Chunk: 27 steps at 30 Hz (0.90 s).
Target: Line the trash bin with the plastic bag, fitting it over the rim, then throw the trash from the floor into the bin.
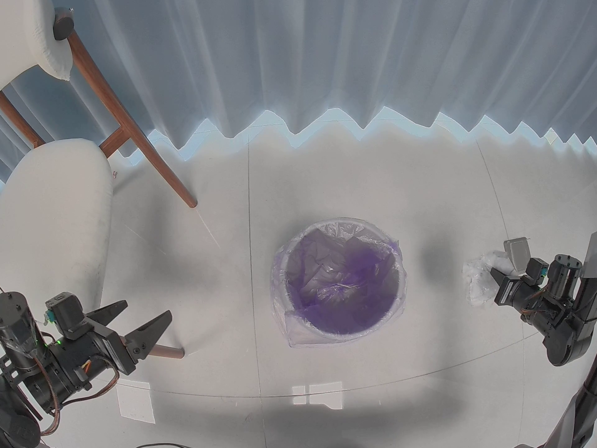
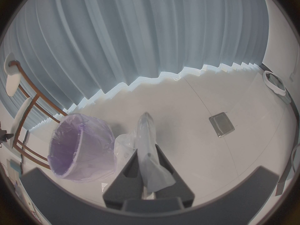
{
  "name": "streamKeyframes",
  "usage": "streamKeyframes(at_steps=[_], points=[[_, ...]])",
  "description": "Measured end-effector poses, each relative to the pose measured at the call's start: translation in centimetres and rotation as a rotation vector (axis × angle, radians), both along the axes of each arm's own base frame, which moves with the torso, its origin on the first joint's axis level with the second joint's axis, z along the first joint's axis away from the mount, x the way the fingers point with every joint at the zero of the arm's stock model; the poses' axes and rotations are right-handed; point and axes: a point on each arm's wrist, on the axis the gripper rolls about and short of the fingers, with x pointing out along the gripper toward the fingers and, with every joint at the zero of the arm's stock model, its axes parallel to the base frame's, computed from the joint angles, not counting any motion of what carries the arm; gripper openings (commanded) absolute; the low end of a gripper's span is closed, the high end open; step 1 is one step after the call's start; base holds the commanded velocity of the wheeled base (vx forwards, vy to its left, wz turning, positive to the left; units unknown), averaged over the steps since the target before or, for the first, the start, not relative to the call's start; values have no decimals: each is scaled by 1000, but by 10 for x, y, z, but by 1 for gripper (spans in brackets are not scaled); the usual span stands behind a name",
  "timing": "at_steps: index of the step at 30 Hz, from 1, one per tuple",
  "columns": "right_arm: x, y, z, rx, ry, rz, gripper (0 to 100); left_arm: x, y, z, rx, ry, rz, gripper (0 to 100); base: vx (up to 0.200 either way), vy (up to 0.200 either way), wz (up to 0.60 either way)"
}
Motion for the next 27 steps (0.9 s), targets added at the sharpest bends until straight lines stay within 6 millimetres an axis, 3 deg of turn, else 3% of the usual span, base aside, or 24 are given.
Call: streamKeyframes(at_steps=[14, 19, 27], points=[[-53, 8, 28, -4, -23, 16, 0, -33, 34, 19, 30, -148, 188, 100, 0, 0, 0], [-65, 13, 37, -6, -55, 33, 0, -56, 40, 16, 73, -138, 215, 100, 0, 0, 0], [-73, 18, 51, -29, -124, 60, 0, -100, 45, -4, 116, -58, 222, 100, 0, 0, 0]])
